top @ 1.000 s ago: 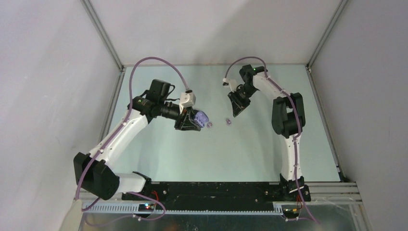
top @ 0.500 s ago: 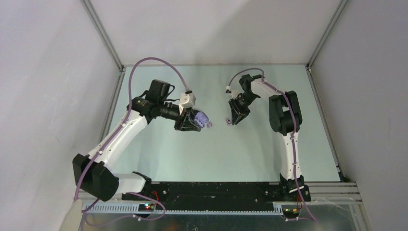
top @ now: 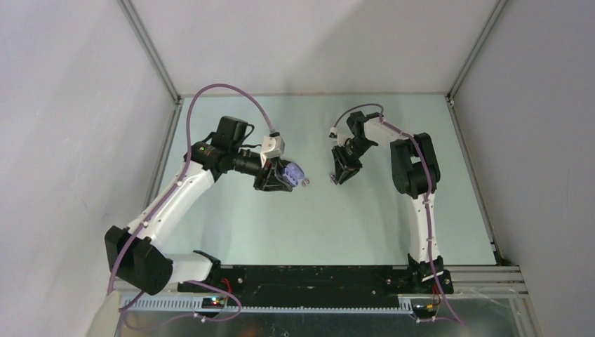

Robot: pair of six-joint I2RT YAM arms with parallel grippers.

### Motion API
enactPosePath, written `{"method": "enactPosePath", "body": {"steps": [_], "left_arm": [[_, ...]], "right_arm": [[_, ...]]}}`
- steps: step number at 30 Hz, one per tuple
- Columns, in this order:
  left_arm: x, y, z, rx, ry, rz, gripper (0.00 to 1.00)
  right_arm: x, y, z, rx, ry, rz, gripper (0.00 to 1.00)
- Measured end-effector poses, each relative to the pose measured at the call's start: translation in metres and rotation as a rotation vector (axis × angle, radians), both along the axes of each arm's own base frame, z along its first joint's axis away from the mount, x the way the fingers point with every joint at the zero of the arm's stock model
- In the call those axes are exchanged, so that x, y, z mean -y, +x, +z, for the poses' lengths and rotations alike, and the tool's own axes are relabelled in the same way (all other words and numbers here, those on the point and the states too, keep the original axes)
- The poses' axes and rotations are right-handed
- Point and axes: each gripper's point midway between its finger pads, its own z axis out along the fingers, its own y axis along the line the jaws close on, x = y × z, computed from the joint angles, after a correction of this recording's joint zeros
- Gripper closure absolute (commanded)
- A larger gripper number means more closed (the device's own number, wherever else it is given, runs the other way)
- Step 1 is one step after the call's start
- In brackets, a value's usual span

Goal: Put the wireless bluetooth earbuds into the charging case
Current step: Adjust the left earbud at the center of the board, then pick up the left earbud from the center of the board.

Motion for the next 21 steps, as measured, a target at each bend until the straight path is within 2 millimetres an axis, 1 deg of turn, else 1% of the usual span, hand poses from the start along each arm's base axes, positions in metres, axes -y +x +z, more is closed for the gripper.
{"method": "enactPosePath", "body": {"steps": [9,12,15,21], "left_arm": [[0.0,0.0,0.001,0.004,-0.001,0.0,1.0],[0.0,0.0,0.001,0.004,-0.001,0.0,1.0],[0.0,0.0,0.001,0.004,-0.001,0.0,1.0],[0.0,0.0,0.001,0.006,-0.002,0.0,1.0]], "right_arm": [[0.0,0.005,0.0,-0.006,-0.007,-0.043,0.67],[0.001,0.007,0.0,-0.004,-0.01,-0.057,0.7],[0.005,0.013,0.0,0.01,-0.022,-0.071,0.75],[0.012,0.027,0.0,0.046,-0.024,-0.098,0.77]]}}
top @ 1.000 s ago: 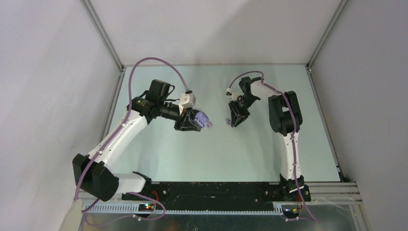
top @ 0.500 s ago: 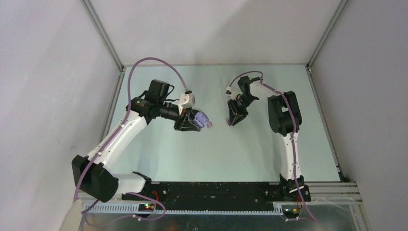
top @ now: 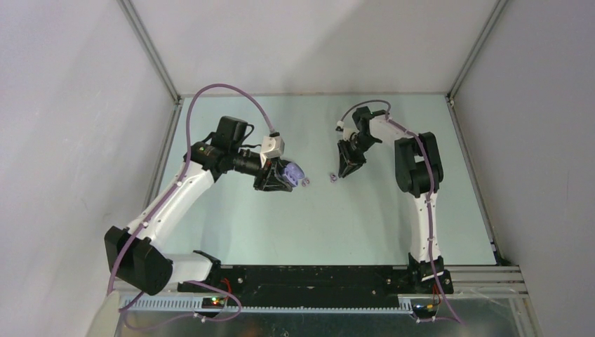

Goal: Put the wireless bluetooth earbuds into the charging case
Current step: Pick up the left earbud from the center of the board.

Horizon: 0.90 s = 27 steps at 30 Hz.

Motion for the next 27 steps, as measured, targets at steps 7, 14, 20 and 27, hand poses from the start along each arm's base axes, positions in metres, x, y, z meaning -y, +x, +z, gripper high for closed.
{"method": "enactPosePath", "body": {"steps": [7,14,20,27], "left_arm": [[0.0,-0.001,0.0,0.0,0.0,-0.002,1.0],[0.0,0.0,0.0,0.005,0.002,-0.002,1.0],[0.0,0.0,0.0,0.01,0.001,-0.004,1.0],[0.0,0.0,0.0,0.011,0.001,-0.004,1.0]], "right_arm": [[-0.002,0.005,0.0,0.028,-0.012,0.007,0.76],[-0.013,0.002,0.0,0.035,-0.011,0.034,0.75],[-0.017,0.001,0.0,0.03,0.0,0.039,0.73],[-0.02,0.0,0.001,0.021,0.018,0.042,0.71]]}}
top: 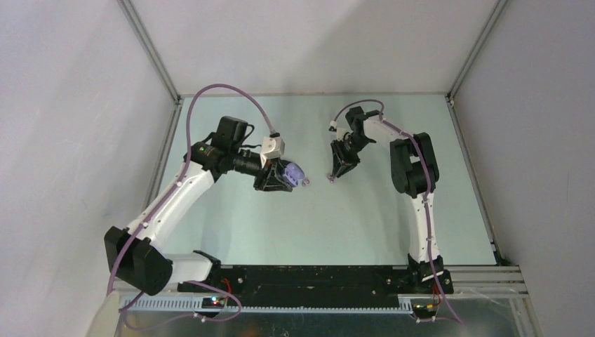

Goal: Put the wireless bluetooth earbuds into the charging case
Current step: Pick up the left earbud from the center of the board.

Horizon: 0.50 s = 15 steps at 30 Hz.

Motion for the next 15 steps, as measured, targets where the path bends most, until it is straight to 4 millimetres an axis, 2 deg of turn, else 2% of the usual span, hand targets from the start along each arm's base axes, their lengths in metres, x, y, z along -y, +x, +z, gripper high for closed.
{"method": "enactPosePath", "body": {"steps": [15], "left_arm": [[0.0,0.0,0.0,0.007,0.0,-0.003,1.0]], "right_arm": [[-0.012,-0.004,0.001,-0.019,0.04,0.017,0.72]]}}
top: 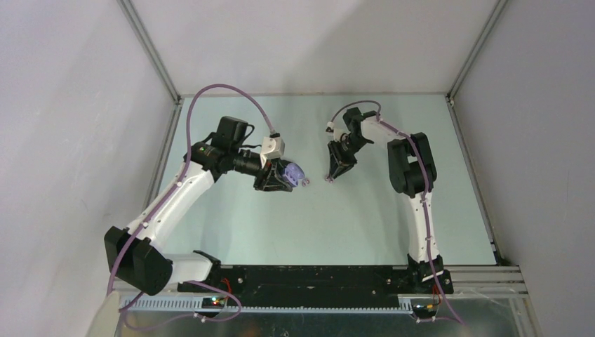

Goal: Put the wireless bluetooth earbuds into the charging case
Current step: Pick up the left earbud from the center of the board.

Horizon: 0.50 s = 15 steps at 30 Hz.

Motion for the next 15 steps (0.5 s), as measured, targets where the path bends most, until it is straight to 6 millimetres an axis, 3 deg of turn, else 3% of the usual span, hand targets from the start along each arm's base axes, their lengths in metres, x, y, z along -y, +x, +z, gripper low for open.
{"method": "enactPosePath", "body": {"steps": [15], "left_arm": [[-0.0001,0.0,-0.0001,0.0,0.001,0.0,1.0]], "right_arm": [[-0.0072,-0.0026,-0.0023,-0.007,0.058,0.025,0.87]]}}
